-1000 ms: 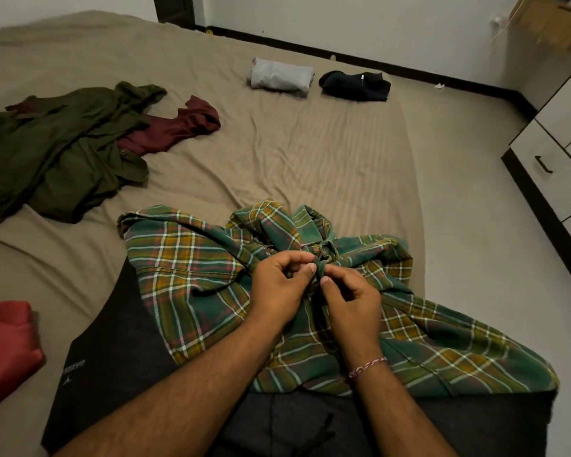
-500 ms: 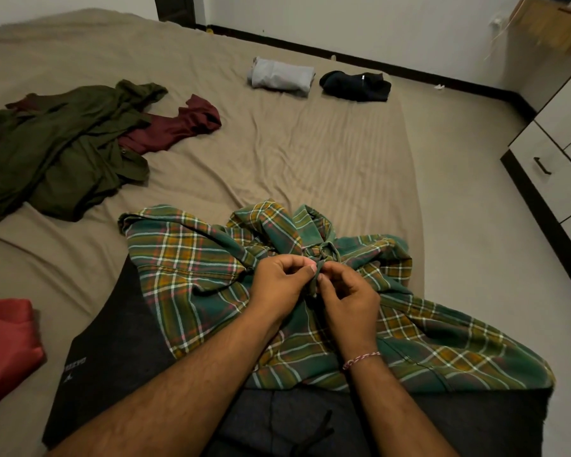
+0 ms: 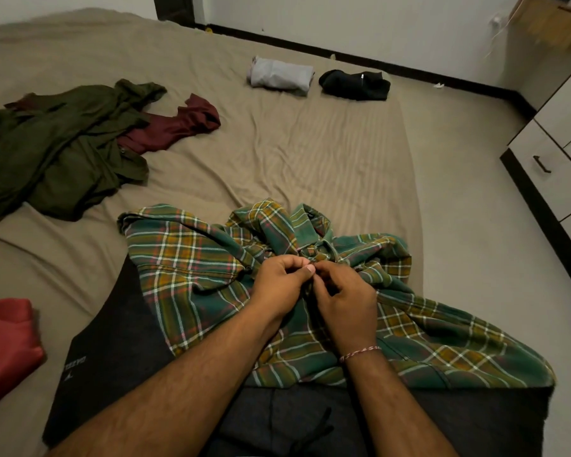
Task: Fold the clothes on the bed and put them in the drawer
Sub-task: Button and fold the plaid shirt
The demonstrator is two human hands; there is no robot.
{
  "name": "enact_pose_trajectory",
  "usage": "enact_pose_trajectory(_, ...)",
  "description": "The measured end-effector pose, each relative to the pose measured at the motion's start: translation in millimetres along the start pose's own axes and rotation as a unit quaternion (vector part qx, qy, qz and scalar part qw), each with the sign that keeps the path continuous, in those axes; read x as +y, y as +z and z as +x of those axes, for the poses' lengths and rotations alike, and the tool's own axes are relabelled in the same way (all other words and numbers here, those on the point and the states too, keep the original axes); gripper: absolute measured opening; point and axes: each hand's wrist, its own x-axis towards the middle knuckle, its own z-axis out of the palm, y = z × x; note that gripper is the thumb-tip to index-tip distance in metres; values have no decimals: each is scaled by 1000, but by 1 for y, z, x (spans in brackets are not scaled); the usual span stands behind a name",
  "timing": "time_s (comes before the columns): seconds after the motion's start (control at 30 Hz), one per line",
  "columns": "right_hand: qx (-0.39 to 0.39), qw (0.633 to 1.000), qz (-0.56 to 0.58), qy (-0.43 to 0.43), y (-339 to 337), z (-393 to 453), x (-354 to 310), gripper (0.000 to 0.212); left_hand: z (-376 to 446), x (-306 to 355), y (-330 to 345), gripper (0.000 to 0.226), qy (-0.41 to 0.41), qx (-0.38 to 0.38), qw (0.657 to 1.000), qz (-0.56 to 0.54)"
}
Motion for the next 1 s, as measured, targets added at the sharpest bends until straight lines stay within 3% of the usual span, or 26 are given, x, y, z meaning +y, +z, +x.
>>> enact_pose_trajectory(0.1, -1, 990, 117, 79, 0, 3, 4, 17, -1, 7, -1, 14, 9, -30, 999, -11)
enact_pose_trajectory(0.2, -20, 960, 229, 161, 0, 6, 9, 17, 0, 18, -9, 9, 107, -58, 985, 123)
enact_pose_trajectory(0.23, -21, 951, 250, 179, -1, 8, 12, 15, 1, 23, -14, 10, 152, -83, 963, 206)
enact_pose_trajectory(0.27, -17, 942, 272, 198, -1, 9, 14, 15, 2, 29, -20, 18, 198, -99, 920, 323)
enact_pose_trajectory(0.33, -9, 930, 292, 223, -2, 11, 19, 18, 4, 38, -31, 27, 243, -89, 813, 522)
enact_pose_trajectory(0.37, -15, 929, 291, 229, -3, 11, 20, 17, 5, 42, -35, 23, 248, -70, 795, 549)
enact_pose_trajectory(0.47, -65, 921, 301, 239, -4, 9, 14, 5, 4, 48, -40, 13, 290, -37, 823, 486)
enact_pose_trajectory(0.5, -89, 930, 272, 233, -3, 9, 11, 21, 3, 51, -41, 14, 322, -36, 829, 456)
enact_pose_trajectory(0.57, -121, 970, 86, 190, 1, 8, 9, 43, 2, 57, -44, 17, 384, -17, 830, 403)
enact_pose_trajectory(0.63, -89, 982, -28, 167, 5, 14, 8, 40, 7, 70, -47, 16, 424, 17, 820, 385)
enact_pose_trajectory(0.73, 16, 981, 57, 183, 6, 38, 13, 20, 28, 96, -52, 12, 434, 33, 788, 435)
enact_pose_trajectory(0.83, 91, 969, 137, 185, -1, 77, 20, 20, 61, 129, -60, 10, 405, 53, 788, 460)
enact_pose_trajectory(0.87, 108, 967, 141, 181, -3, 92, 23, 20, 73, 142, -62, 11, 392, 37, 796, 460)
enact_pose_trajectory(0.93, 116, 973, 111, 165, -7, 112, 29, 18, 92, 163, -65, 13, 336, -62, 829, 442)
enact_pose_trajectory(1.0, 102, 987, 14, 124, -12, 131, 36, 24, 108, 187, -63, 13, 282, -160, 846, 423)
